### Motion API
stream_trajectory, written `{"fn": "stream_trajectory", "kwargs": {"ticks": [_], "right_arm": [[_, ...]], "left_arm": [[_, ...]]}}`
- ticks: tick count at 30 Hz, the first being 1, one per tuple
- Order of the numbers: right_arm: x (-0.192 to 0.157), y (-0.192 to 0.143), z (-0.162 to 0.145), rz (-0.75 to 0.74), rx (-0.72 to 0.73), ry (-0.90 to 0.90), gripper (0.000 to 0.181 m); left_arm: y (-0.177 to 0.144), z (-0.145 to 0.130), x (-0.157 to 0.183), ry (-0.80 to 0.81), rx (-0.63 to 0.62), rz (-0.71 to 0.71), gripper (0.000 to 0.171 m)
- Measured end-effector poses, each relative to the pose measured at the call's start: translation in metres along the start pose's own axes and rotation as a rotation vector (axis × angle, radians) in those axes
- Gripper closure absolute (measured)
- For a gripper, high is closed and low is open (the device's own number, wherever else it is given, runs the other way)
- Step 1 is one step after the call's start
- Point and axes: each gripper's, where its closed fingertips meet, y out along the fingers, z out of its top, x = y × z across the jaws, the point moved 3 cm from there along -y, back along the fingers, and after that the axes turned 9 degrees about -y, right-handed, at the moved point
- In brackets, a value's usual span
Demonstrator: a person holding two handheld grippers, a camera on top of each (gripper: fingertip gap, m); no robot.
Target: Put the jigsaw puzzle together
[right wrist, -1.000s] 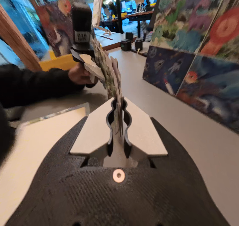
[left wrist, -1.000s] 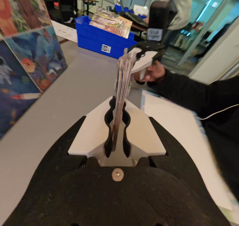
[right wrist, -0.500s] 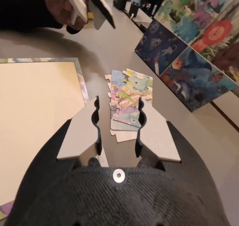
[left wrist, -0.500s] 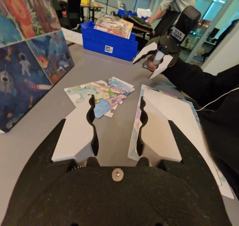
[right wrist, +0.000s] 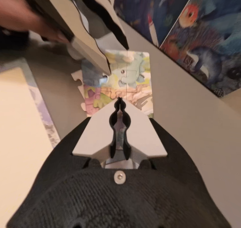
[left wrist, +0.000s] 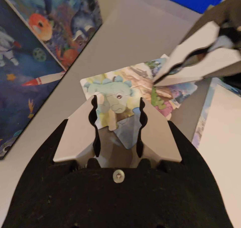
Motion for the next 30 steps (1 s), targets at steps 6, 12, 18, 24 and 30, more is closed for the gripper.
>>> {"fn": "stream_trajectory", "kwargs": {"ticks": [6, 12, 18, 24, 30], "right_arm": [[0.003, 0.011, -0.016, 0.039, -0.037, 0.084, 0.181], [0.006, 0.010, -0.013, 0.040, -0.005, 0.183, 0.181], [0.006, 0.008, -0.013, 0.007, -0.010, 0.145, 0.181], [0.004, 0.007, -0.012, 0.012, -0.009, 0.132, 0.181], [0.003, 0.006, -0.012, 0.020, -0.007, 0.124, 0.181]], "left_arm": [[0.000, -0.005, -0.019, -0.149, -0.013, 0.033, 0.089], [0.002, -0.006, -0.006, -0.223, -0.058, -0.038, 0.074], [-0.003, -0.004, -0.003, -0.296, -0.052, -0.132, 0.073], [-0.026, 0.019, 0.003, -0.459, 0.094, -0.374, 0.092], [-0.043, 0.040, 0.033, -0.502, 0.172, -0.688, 0.104]]}}
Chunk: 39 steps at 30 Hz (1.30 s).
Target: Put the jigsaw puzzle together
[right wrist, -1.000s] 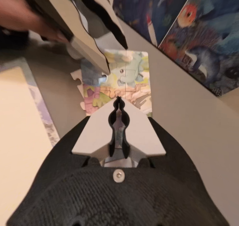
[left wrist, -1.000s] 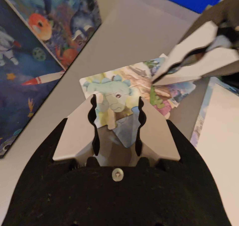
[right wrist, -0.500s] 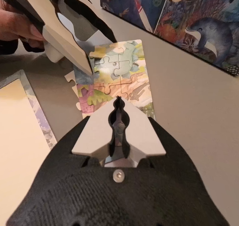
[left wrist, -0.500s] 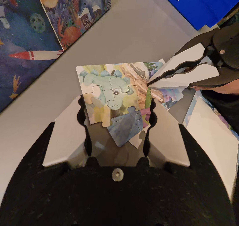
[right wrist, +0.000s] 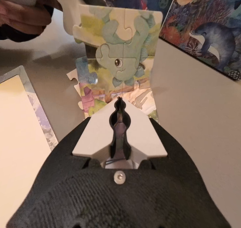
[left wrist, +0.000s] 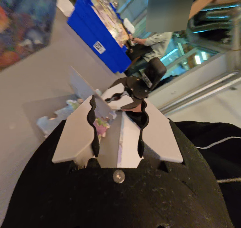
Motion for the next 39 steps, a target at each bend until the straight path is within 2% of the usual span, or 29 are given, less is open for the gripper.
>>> {"fn": "stream_trajectory", "kwargs": {"ticks": [2, 6, 7, 9, 10, 12, 14, 19, 20, 22, 26, 32, 34, 37, 39], "right_arm": [[-0.001, 0.000, 0.000, 0.004, 0.000, -0.005, 0.181], [-0.009, -0.001, 0.001, 0.036, 0.003, -0.052, 0.181], [-0.011, -0.001, 0.001, 0.039, 0.004, -0.071, 0.181], [-0.012, -0.002, 0.000, 0.031, 0.004, -0.097, 0.181], [-0.012, -0.002, 0.000, 0.031, 0.004, -0.098, 0.181], [-0.010, -0.002, 0.000, 0.032, 0.004, -0.081, 0.181], [-0.008, -0.003, -0.001, 0.040, 0.004, -0.055, 0.181], [-0.004, -0.007, -0.001, 0.031, 0.026, -0.032, 0.181], [-0.002, -0.010, 0.003, 0.028, 0.061, -0.019, 0.175], [0.001, -0.021, 0.015, 0.049, 0.187, 0.047, 0.150], [0.007, -0.040, 0.026, 0.167, 0.364, 0.203, 0.123], [-0.006, -0.052, 0.042, 0.366, 0.508, 0.292, 0.110], [-0.007, -0.065, 0.051, 0.446, 0.605, 0.328, 0.099], [-0.006, -0.078, 0.057, 0.541, 0.699, 0.389, 0.104], [-0.009, -0.074, 0.054, 0.554, 0.665, 0.388, 0.122]], "left_arm": [[0.012, -0.011, -0.003, -0.031, -0.056, -0.024, 0.103], [0.027, -0.028, -0.021, 0.033, -0.119, 0.092, 0.106], [0.026, -0.027, -0.023, 0.046, -0.107, 0.119, 0.112], [0.019, -0.019, -0.025, 0.080, -0.059, 0.168, 0.142], [0.015, -0.015, -0.025, 0.090, -0.033, 0.185, 0.152], [0.006, -0.010, -0.029, 0.104, -0.008, 0.225, 0.167], [0.000, -0.007, -0.028, 0.113, 0.018, 0.220, 0.171], [-0.002, -0.005, -0.016, 0.112, 0.031, 0.131, 0.171], [0.000, -0.007, -0.014, 0.115, 0.022, 0.120, 0.171], [0.004, -0.010, -0.007, 0.127, 0.010, 0.072, 0.171], [0.005, -0.009, 0.007, 0.124, 0.024, -0.019, 0.171], [0.000, -0.007, 0.024, 0.067, 0.043, -0.204, 0.171], [-0.001, -0.006, 0.022, 0.057, 0.048, -0.205, 0.171], [0.004, -0.015, 0.018, 0.097, -0.007, -0.159, 0.171], [0.012, -0.023, 0.021, 0.126, -0.067, -0.153, 0.171]]}}
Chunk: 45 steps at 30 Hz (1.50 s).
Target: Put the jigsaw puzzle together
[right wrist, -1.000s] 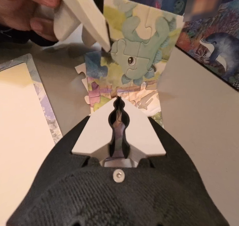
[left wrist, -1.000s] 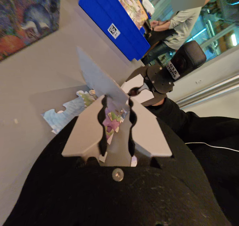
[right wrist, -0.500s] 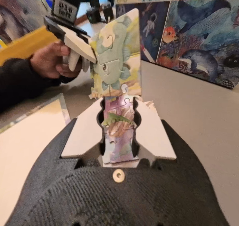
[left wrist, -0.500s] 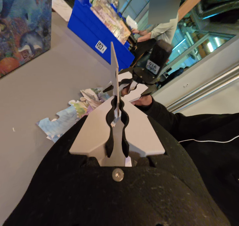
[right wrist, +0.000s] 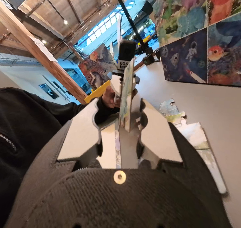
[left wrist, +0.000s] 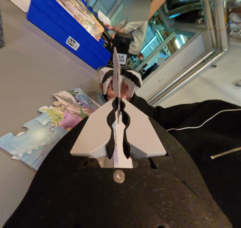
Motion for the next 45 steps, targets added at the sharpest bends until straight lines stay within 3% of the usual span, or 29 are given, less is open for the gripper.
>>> {"fn": "stream_trajectory", "kwargs": {"ticks": [2, 3, 7, 13, 18, 21, 24, 30, 36, 41, 44, 45], "right_arm": [[-0.003, 0.001, -0.002, 0.020, -0.016, -0.005, 0.169], [0.000, -0.001, -0.002, 0.001, -0.010, 0.011, 0.181], [0.013, -0.004, 0.000, -0.040, 0.042, 0.129, 0.181], [0.021, -0.005, 0.004, -0.019, 0.157, 0.273, 0.181], [0.016, -0.004, 0.004, -0.057, 0.118, 0.199, 0.181], [0.010, -0.003, 0.008, -0.003, 0.149, 0.217, 0.181], [0.009, -0.007, 0.012, 0.034, 0.181, 0.221, 0.181], [0.016, -0.013, 0.013, -0.059, 0.177, 0.149, 0.181], [0.019, -0.015, 0.013, -0.111, 0.186, 0.115, 0.181], [0.032, -0.017, 0.003, -0.171, 0.148, 0.178, 0.181], [0.026, -0.021, 0.010, -0.120, 0.194, 0.166, 0.181], [0.024, -0.021, 0.011, -0.103, 0.198, 0.170, 0.172]], "left_arm": [[0.008, -0.008, 0.000, 0.025, -0.059, 0.027, 0.171], [0.010, -0.011, -0.001, 0.046, -0.073, 0.040, 0.171], [0.014, -0.009, -0.001, 0.120, -0.038, 0.098, 0.171], [0.016, -0.004, 0.005, 0.395, 0.037, 0.254, 0.171], [0.015, -0.005, 0.006, 0.222, 0.056, 0.094, 0.171], [0.009, 0.000, 0.013, 0.065, 0.099, -0.092, 0.171], [0.004, 0.003, 0.013, 0.000, 0.131, -0.164, 0.171], [0.001, 0.004, 0.002, 0.035, 0.123, -0.035, 0.171], [0.000, 0.002, 0.004, -0.013, 0.126, -0.123, 0.171], [0.004, -0.005, 0.003, 0.314, 0.043, 0.121, 0.171], [0.003, -0.002, 0.002, 0.224, 0.088, 0.078, 0.171], [0.001, 0.000, 0.002, 0.192, 0.114, 0.044, 0.171]]}}
